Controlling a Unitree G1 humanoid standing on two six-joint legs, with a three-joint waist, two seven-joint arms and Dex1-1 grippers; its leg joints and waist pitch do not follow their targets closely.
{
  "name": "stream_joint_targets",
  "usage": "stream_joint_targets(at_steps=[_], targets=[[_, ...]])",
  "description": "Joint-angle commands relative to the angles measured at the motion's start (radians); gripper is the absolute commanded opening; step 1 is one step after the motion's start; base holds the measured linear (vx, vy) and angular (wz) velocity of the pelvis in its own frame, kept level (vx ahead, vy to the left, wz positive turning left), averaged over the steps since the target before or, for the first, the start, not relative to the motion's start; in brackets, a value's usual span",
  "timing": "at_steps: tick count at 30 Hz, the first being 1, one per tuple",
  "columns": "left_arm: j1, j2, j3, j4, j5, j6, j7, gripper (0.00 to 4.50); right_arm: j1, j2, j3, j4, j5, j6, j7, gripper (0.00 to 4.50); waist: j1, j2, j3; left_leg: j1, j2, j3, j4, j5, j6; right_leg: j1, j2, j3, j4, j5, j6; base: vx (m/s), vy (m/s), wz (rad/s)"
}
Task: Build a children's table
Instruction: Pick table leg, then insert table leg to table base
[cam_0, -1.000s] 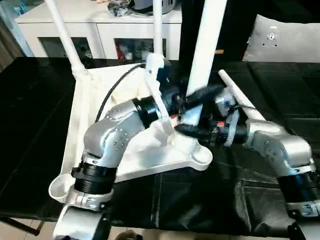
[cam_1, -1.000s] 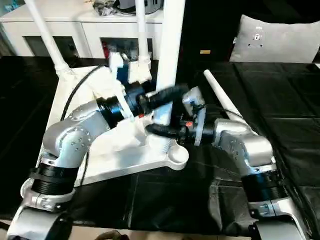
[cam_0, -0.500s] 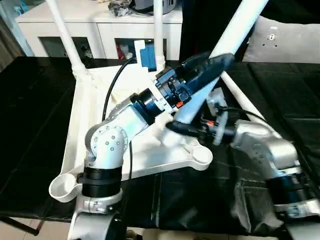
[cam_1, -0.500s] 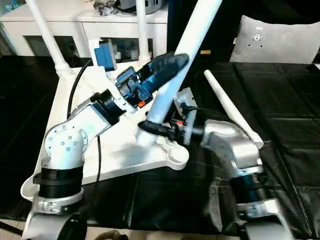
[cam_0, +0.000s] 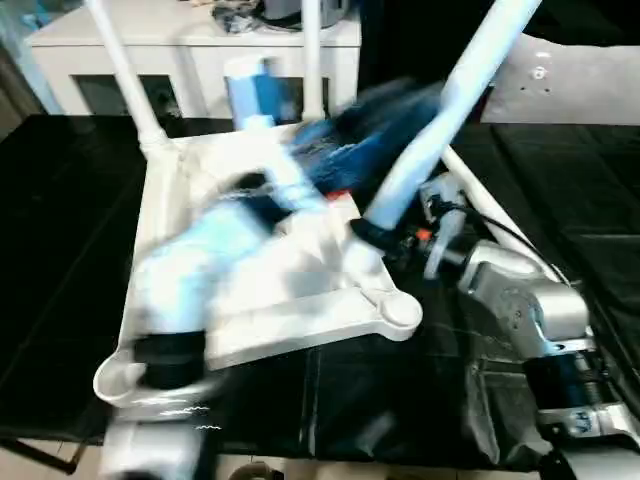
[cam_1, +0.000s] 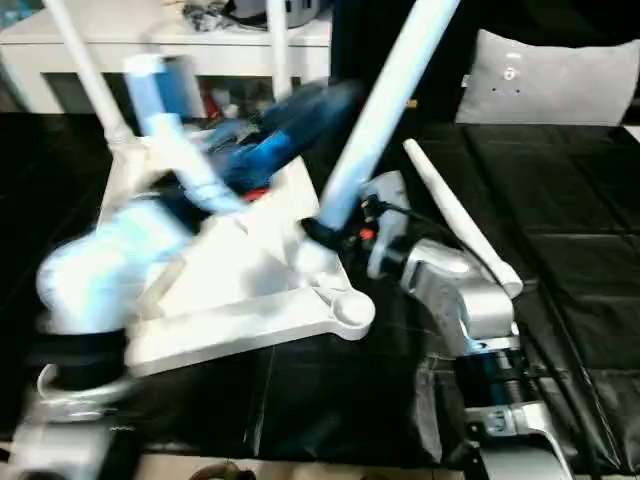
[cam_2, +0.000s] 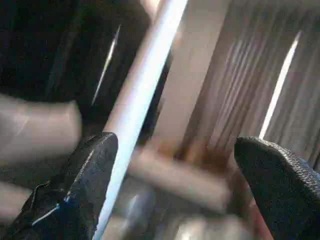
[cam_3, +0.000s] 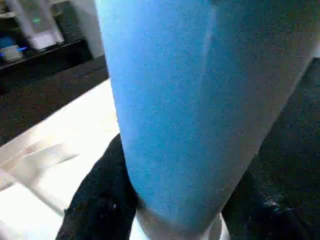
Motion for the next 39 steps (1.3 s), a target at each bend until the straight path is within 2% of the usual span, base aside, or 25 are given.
stream_joint_targets(at_steps=[1, 2, 3, 7, 9, 10, 12, 13, 15, 17, 20, 26, 27, 28, 29, 31, 33, 37, 39], targets=[[0.023, 0.060, -0.092, -0.005, 0.107, -0.015, -0.038, 4.23, 0.009, -0.009, -0.004, -0.034, -0.048, -0.033, -0.050, 1.88, -0.001, -0.016, -0.075, 0.016, 0.038, -0.011, -0.067, -0.132, 0.018, 0.054, -0.040, 0.038, -0.072, -0.274, -0.130, 0.000, 0.000, 0.00], [0.046, 0.113, -0.151, 0.005, 0.181, -0.046, -0.049, 4.23, 0.018, -0.020, 0.000, -0.065, -0.052, 0.050, -0.088, 1.88, -0.003, -0.016, -0.074, 0.017, 0.038, -0.012, -0.070, -0.135, 0.012, 0.053, -0.039, 0.039, -0.074, -0.272, -0.130, 0.000, 0.000, 0.00], [0.060, 0.143, -0.192, 0.012, 0.229, -0.076, -0.061, 4.23, 0.025, -0.018, -0.003, -0.078, -0.057, 0.060, -0.107, 1.88, -0.003, -0.015, -0.074, 0.018, 0.036, -0.011, -0.070, -0.140, 0.008, 0.055, -0.038, 0.041, -0.070, -0.267, -0.129, 0.000, 0.000, 0.00], [0.096, 0.216, -0.300, 0.014, 0.334, -0.140, -0.088, 4.23, 0.057, -0.013, 0.000, -0.115, -0.052, 0.032, -0.103, 1.88, -0.006, -0.013, -0.073, 0.017, 0.038, -0.012, -0.074, -0.175, -0.011, 0.054, -0.043, 0.043, -0.073, -0.277, -0.126, 0.000, 0.000, 0.00], [0.121, 0.243, -0.355, 0.021, 0.392, -0.178, -0.097, 4.23, 0.086, -0.006, 0.003, -0.148, -0.039, 0.024, -0.090, 1.88, -0.008, -0.009, -0.073, 0.016, 0.037, -0.011, -0.074, -0.180, -0.012, 0.055, -0.044, 0.043, -0.072, -0.265, -0.136, 0.000, 0.000, 0.00], [0.136, 0.257, -0.390, 0.030, 0.421, -0.181, -0.096, 4.23, 0.110, -0.002, 0.006, -0.173, -0.036, 0.012, -0.086, 1.88, -0.009, -0.011, -0.073, 0.015, 0.036, -0.012, -0.073, -0.181, -0.009, 0.057, -0.044, 0.043, -0.074, -0.265, -0.135, 0.000, 0.000, 0.00], [0.146, 0.265, -0.412, 0.037, 0.444, -0.185, -0.098, 4.23, 0.126, 0.001, 0.008, -0.191, -0.038, 0.002, -0.086, 1.88, -0.010, -0.010, -0.074, 0.016, 0.036, -0.012, -0.074, -0.179, -0.006, 0.056, -0.044, 0.044, -0.073, -0.262, -0.131, 0.000, 0.000, 0.00], [0.168, 0.255, -0.424, 0.049, 0.459, -0.179, -0.079, 3.97, 0.153, 0.000, 0.006, -0.240, -0.022, 0.019, -0.086, 1.88, -0.011, -0.006, -0.072, 0.016, 0.036, -0.011, -0.075, -0.190, -0.011, 0.055, -0.044, 0.044, -0.075, -0.272, -0.132, 0.000, 0.000, 0.00], [0.178, 0.248, -0.426, 0.054, 0.468, -0.189, -0.073, 3.91, 0.162, -0.001, 0.001, -0.264, -0.008, 0.033, -0.084, 1.88, -0.012, -0.007, -0.072, 0.016, 0.037, -0.012, -0.076, -0.203, -0.013, 0.056, -0.044, 0.043, -0.075, -0.283, -0.133, 0.000, 0.000, 0.00], [0.205, 0.255, -0.451, 0.065, 0.509, -0.211, -0.059, 3.70, 0.186, -0.004, -0.015, -0.328, 0.041, 0.064, -0.067, 1.88, -0.014, -0.002, -0.070, 0.018, 0.038, -0.014, -0.078, -0.224, -0.013, 0.055, -0.043, 0.043, -0.079, -0.300, -0.131, 0.000, 0.000, 0.00], [0.222, 0.257, -0.473, 0.082, 0.542, -0.227, -0.042, 3.36, 0.218, -0.018, -0.006, -0.384, 0.078, 0.091, -0.028, 1.88, -0.013, -0.006, -0.067, 0.021, 0.038, -0.014, -0.080, -0.258, -0.012, 0.051, -0.042, 0.044, -0.086, -0.341, -0.117, 0.000, 0.000, 0.00], [0.227, 0.233, -0.489, 0.125, 0.582, -0.241, -0.028, 2.92, 0.259, -0.046, 0.019, -0.422, 0.074, 0.115, -0.010, 1.88, -0.012, -0.009, -0.067, 0.019, 0.038, -0.016, -0.082, -0.265, -0.018, 0.050, -0.045, 0.043, -0.089, -0.379, -0.109, 0.000, 0.000, 0.00], [0.229, 0.228, -0.488, 0.137, 0.594, -0.248, -0.021, 2.86, 0.258, -0.051, 0.021, -0.424, 0.070, 0.120, -0.021, 1.88, -0.015, -0.018, -0.065, 0.020, 0.037, -0.014, -0.081, -0.269, -0.015, 0.049, -0.045, 0.044, -0.093, -0.394, -0.103, 0.000, 0.000, 0.00], [0.230, 0.226, -0.487, 0.140, 0.596, -0.249, -0.017, 2.86, 0.257, -0.054, 0.022, -0.425, 0.068, 0.121, -0.024, 1.88, -0.014, -0.015, -0.065, 0.020, 0.037, -0.016, -0.081, -0.266, -0.015, 0.049, -0.046, 0.044, -0.092, -0.402, -0.100, 0.000, 0.000, 0.00], [0.230, 0.226, -0.487, 0.141, 0.597, -0.249, -0.017, 2.65, 0.257, -0.054, 0.022, -0.425, 0.068, 0.121, -0.024, 1.88, -0.014, -0.013, -0.066, 0.019, 0.037, -0.016, -0.081, -0.263, -0.016, 0.049, -0.047, 0.044, -0.092, -0.409, -0.096, 0.000, 0.000, 0.00], [0.237, 0.218, -0.476, 0.153, 0.598, -0.244, -0.002, 2.57, 0.260, -0.060, 0.022, -0.437, 0.075, 0.136, -0.023, 1.88, -0.013, -0.014, -0.067, 0.019, 0.037, -0.015, -0.079, -0.253, -0.013, 0.048, -0.047, 0.045, -0.092, -0.397, -0.098, 0.000, 0.000, 0.00], [0.240, 0.217, -0.472, 0.160, 0.603, -0.244, 0.002, 2.21, 0.264, -0.064, 0.022, -0.445, 0.076, 0.145, -0.018, 1.88, -0.012, -0.014, -0.068, 0.019, 0.036, -0.014, -0.078, -0.244, -0.009, 0.048, -0.046, 0.044, -0.091, -0.384, -0.100, 0.000, 0.000, 0.00], [0.236, 0.214, -0.468, 0.178, 0.617, -0.256, -0.010, 2.08, 0.278, -0.075, 0.025, -0.457, 0.082, 0.158, -0.012, 1.88, -0.011, -0.013, -0.069, 0.017, 0.037, -0.015, -0.078, -0.230, -0.003, 0.050, -0.046, 0.045, -0.088, -0.357, -0.104, 0.000, 0.000, 0.00], [0.230, 0.219, -0.475, 0.181, 0.625, -0.261, -0.018, 1.77, 0.286, -0.079, 0.028, -0.462, 0.085, 0.162, -0.013, 1.88, -0.010, -0.012, -0.070, 0.017, 0.038, -0.015, -0.078, -0.227, -0.002, 0.050, -0.047, 0.045, -0.087, -0.339, -0.113, 0.000, 0.000, 0.00]])
